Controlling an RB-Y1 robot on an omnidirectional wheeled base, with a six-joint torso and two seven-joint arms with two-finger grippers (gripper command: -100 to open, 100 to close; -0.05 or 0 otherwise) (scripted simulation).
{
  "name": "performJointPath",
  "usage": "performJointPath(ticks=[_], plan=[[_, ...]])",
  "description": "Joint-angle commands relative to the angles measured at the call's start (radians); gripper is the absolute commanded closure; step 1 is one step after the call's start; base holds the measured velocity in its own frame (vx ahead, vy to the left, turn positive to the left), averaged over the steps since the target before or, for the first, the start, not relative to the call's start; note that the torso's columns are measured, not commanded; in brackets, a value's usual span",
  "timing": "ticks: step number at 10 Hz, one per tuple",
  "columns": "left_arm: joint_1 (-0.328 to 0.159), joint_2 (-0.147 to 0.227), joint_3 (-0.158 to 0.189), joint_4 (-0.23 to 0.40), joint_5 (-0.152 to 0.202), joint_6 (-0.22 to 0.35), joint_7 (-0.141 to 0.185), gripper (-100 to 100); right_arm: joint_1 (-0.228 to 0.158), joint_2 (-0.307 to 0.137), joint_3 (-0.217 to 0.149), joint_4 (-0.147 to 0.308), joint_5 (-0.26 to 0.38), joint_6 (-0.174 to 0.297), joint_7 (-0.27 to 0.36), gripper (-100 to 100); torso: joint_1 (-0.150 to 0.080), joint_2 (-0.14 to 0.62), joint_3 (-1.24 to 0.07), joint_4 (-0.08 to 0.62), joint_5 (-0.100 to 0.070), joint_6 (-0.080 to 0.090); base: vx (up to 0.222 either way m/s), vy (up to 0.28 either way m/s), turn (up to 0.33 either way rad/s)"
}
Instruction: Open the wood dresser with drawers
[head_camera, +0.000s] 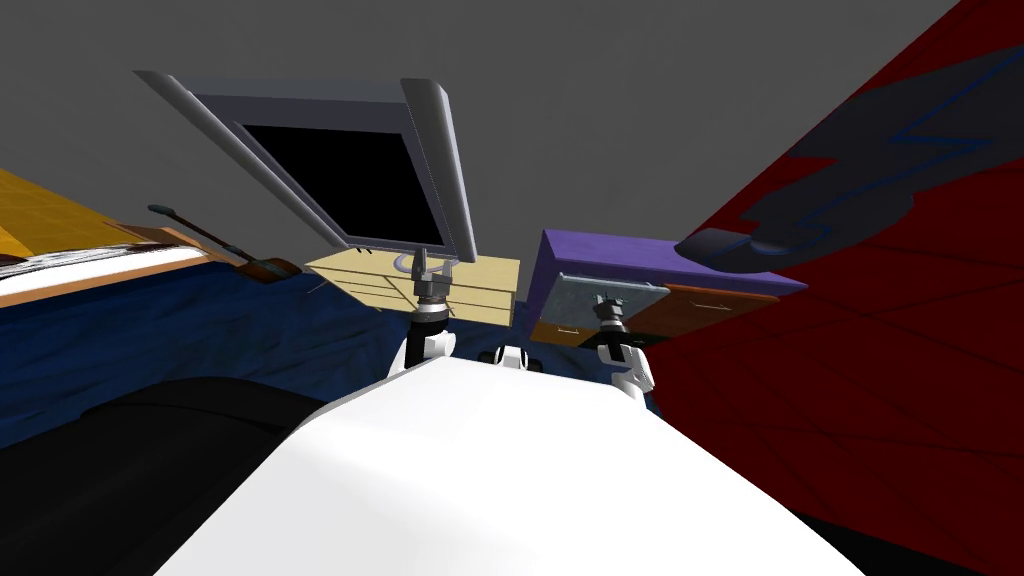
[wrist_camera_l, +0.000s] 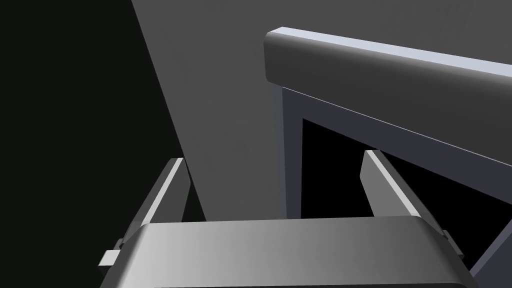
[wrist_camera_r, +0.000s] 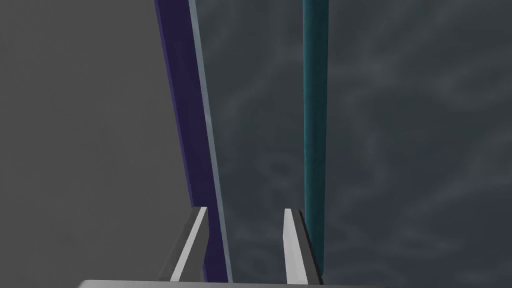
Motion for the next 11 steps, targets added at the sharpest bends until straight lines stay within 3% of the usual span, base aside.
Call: performJointPath(ticks=[1,2,3,5,6,7,9,10,11], plan=[[0.000,0.000,0.000,0.000,0.000,0.000,0.000,0,-0.024,-0.042,0.004,-0.008,0.007,0.049,-0.032,-100,-0.003,-0.002,-0.001,0.000,0.000,0.002,0.043,0.014,0.050],[0.000,0.000,0.000,0.000,0.000,0.000,0.000,0,-0.024,-0.039,-0.002,-0.021,0.003,0.036,-0.025,-100,-0.003,-0.003,-0.002,-0.002,-0.001,0.004,0.020,0.004,0.007],[0.000,0.000,0.000,0.000,0.000,0.000,0.000,0,-0.008,-0.014,0.001,-0.003,0.002,0.016,-0.011,100,-0.002,0.002,0.001,0.001,0.001,0.007,-0.010,-0.008,-0.020],[0.000,0.000,0.000,0.000,0.000,0.000,0.000,0,-0.001,-0.006,0.004,-0.018,0.004,0.021,-0.010,100,0.001,0.013,0.007,0.010,0.006,0.009,-0.011,-0.008,-0.013],[0.000,0.000,0.000,0.000,0.000,0.000,0.000,0,0.020,0.010,0.006,-0.008,0.011,-0.007,0.021,-100,0.003,0.014,0.008,0.011,0.008,0.009,0.022,-0.063,0.002],[0.000,0.000,0.000,0.000,0.000,0.000,0.000,0,0.030,0.018,0.008,-0.003,0.015,-0.018,0.035,-100,0.001,0.012,0.007,0.010,0.007,0.009,0.023,-0.116,0.005],[0.000,0.000,0.000,0.000,0.000,0.000,0.000,0,0.003,-0.017,0.011,-0.006,0.016,0.021,-0.001,-100,0.004,0.012,0.007,0.010,0.007,0.009,0.025,-0.023,0.026],[0.000,0.000,0.000,0.000,0.000,0.000,0.000,0,0.012,-0.005,0.011,-0.008,0.015,0.008,0.012,-100,0.008,0.010,0.006,0.010,0.009,0.009,0.029,0.006,0.014],[0.000,0.000,0.000,0.000,0.000,0.000,0.000,0,0.010,-0.007,0.011,-0.009,0.016,0.013,0.007,100,0.006,0.012,0.006,0.010,0.008,0.009,0.000,0.000,0.000]])
